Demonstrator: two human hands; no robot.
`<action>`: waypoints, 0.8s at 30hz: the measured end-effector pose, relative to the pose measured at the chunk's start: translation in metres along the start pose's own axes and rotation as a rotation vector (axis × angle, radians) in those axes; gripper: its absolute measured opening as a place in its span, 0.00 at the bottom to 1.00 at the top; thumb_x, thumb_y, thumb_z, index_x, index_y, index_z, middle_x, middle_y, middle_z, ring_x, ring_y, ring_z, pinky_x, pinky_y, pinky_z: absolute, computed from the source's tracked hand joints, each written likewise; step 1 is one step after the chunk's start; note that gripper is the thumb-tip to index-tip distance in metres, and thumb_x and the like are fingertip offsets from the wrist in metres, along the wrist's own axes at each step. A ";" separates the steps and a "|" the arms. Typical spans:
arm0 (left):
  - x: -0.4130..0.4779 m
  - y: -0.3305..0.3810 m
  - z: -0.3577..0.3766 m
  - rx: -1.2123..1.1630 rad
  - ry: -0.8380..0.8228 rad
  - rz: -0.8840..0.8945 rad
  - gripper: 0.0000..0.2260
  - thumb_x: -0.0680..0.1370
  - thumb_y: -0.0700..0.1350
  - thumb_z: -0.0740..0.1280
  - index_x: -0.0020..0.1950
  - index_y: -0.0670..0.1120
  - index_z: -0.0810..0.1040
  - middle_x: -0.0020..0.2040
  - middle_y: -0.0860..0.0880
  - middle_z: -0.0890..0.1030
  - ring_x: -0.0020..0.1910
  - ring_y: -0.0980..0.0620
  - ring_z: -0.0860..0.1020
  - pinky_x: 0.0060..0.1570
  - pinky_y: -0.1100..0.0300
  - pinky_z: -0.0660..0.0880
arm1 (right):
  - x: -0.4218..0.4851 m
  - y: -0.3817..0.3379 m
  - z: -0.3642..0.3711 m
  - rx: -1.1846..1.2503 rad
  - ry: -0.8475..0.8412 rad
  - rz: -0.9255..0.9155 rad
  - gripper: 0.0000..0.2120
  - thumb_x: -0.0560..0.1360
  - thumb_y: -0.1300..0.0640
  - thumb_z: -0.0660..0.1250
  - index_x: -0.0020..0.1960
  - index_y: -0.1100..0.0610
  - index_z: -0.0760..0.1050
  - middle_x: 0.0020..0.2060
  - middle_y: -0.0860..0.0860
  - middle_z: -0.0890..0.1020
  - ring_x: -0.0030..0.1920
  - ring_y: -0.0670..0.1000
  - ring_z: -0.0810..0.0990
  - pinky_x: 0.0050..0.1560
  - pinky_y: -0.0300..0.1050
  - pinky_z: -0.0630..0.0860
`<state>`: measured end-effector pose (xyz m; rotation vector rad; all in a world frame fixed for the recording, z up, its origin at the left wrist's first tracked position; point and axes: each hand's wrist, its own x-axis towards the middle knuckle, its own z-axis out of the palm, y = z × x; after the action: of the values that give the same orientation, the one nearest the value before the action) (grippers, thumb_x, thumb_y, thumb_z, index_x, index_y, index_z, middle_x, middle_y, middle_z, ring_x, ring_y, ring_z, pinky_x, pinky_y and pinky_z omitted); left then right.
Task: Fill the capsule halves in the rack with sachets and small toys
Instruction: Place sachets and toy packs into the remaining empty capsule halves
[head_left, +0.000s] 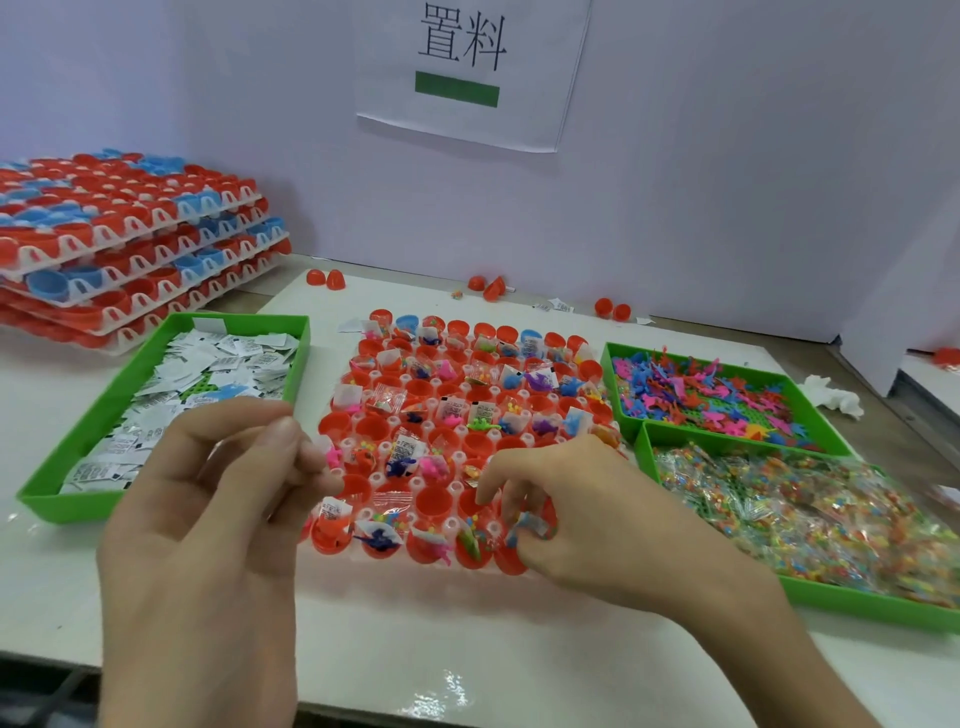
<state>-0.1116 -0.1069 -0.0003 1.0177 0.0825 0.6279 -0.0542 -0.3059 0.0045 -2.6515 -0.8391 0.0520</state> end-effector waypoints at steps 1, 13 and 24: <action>0.000 -0.001 0.000 -0.006 -0.003 0.001 0.04 0.68 0.44 0.66 0.39 0.51 0.80 0.30 0.53 0.77 0.30 0.60 0.76 0.38 0.70 0.78 | 0.000 0.000 0.000 -0.011 -0.003 -0.001 0.16 0.71 0.58 0.67 0.56 0.42 0.77 0.42 0.40 0.81 0.44 0.41 0.78 0.43 0.39 0.78; -0.045 -0.011 -0.005 0.510 -0.833 -0.442 0.14 0.65 0.63 0.67 0.46 0.62 0.85 0.33 0.46 0.84 0.27 0.55 0.79 0.31 0.66 0.75 | -0.002 -0.001 -0.005 -0.017 -0.001 -0.010 0.16 0.71 0.57 0.67 0.56 0.42 0.76 0.42 0.39 0.81 0.44 0.41 0.78 0.44 0.45 0.80; -0.061 -0.062 0.000 0.570 -0.743 -0.733 0.10 0.82 0.48 0.62 0.63 0.59 0.70 0.37 0.50 0.86 0.31 0.57 0.79 0.36 0.68 0.73 | -0.002 -0.002 -0.009 0.016 -0.036 -0.042 0.16 0.71 0.58 0.66 0.54 0.41 0.75 0.41 0.39 0.80 0.46 0.42 0.79 0.42 0.47 0.81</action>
<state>-0.1336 -0.1614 -0.0640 1.5962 -0.0271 -0.4915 -0.0557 -0.3080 0.0135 -2.6247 -0.9022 0.0960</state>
